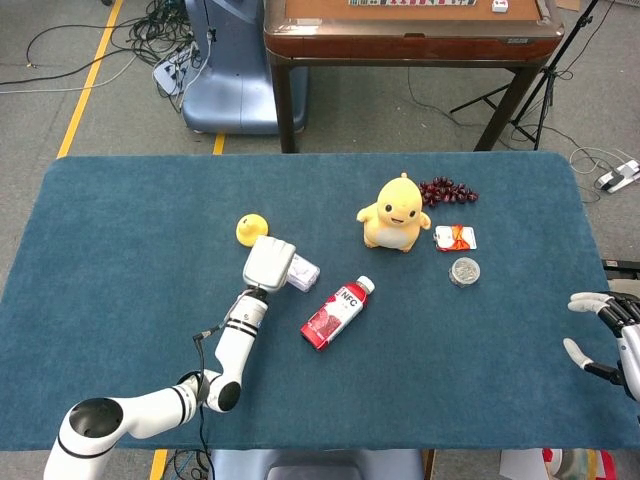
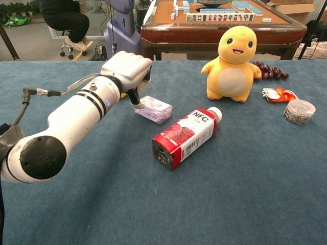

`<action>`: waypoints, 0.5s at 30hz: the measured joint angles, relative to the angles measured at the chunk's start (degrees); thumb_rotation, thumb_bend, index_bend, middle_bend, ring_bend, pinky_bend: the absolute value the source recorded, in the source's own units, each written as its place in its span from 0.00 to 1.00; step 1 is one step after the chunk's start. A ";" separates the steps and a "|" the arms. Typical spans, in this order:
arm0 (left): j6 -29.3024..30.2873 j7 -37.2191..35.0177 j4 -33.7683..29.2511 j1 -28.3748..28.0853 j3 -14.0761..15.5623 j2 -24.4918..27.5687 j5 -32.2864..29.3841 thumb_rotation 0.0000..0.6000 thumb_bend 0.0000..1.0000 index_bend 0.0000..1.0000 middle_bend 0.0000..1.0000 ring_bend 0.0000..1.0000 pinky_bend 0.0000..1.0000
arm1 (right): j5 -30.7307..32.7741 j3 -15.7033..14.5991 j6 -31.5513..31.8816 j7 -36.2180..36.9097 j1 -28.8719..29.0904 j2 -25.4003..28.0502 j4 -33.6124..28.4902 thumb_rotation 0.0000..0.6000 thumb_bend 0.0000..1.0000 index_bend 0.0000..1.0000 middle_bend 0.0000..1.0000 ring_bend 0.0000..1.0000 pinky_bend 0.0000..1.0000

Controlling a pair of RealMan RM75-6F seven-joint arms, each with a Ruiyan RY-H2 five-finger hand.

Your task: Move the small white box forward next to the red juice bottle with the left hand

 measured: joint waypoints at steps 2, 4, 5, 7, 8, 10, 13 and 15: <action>0.55 0.59 -0.95 0.45 0.13 0.55 0.08 1.00 0.00 0.99 1.00 0.99 1.00 | 0.02 0.00 -0.11 -0.09 0.03 -0.04 0.03 1.00 0.23 0.39 0.34 0.22 0.24; 1.03 1.45 -2.46 1.00 0.16 1.37 -0.15 1.00 0.00 0.99 1.00 0.99 1.00 | 0.00 -0.03 -0.22 -0.40 0.07 -0.14 0.03 1.00 0.23 0.39 0.34 0.22 0.24; 1.40 2.18 -3.93 1.47 0.15 2.11 -0.47 1.00 0.00 0.99 1.00 0.98 1.00 | 0.00 -0.04 -0.25 -0.51 0.08 -0.17 0.03 1.00 0.23 0.39 0.34 0.22 0.24; 2.13 3.47 -6.93 2.36 0.19 3.61 -1.02 1.00 0.00 0.99 1.00 0.98 1.00 | 0.02 -0.06 -0.35 -0.93 0.09 -0.27 0.00 1.00 0.23 0.39 0.34 0.22 0.24; 2.75 4.35 -9.33 3.04 0.27 4.82 -1.31 1.00 0.00 0.99 1.00 0.98 1.00 | 0.05 -0.06 -0.37 -1.09 0.09 -0.32 -0.01 1.00 0.23 0.39 0.34 0.22 0.24; 3.95 5.49 -13.33 4.29 0.58 6.92 -1.54 1.00 0.00 0.98 1.00 0.97 1.00 | 0.23 0.02 -0.39 -1.47 0.09 -0.43 -0.05 1.00 0.23 0.39 0.34 0.22 0.24; 6.37 6.48 -20.93 7.19 1.59 11.51 -1.54 1.00 0.00 0.93 1.00 0.93 1.00 | 0.52 0.18 -0.53 -2.11 0.17 -0.65 -0.08 1.00 0.23 0.39 0.34 0.22 0.24; 7.87 6.72 -26.60 9.65 2.47 15.54 -1.77 1.00 0.00 0.83 0.99 0.86 1.00 | 0.70 0.26 -0.74 -2.62 0.27 -0.83 -0.05 1.00 0.23 0.39 0.34 0.22 0.24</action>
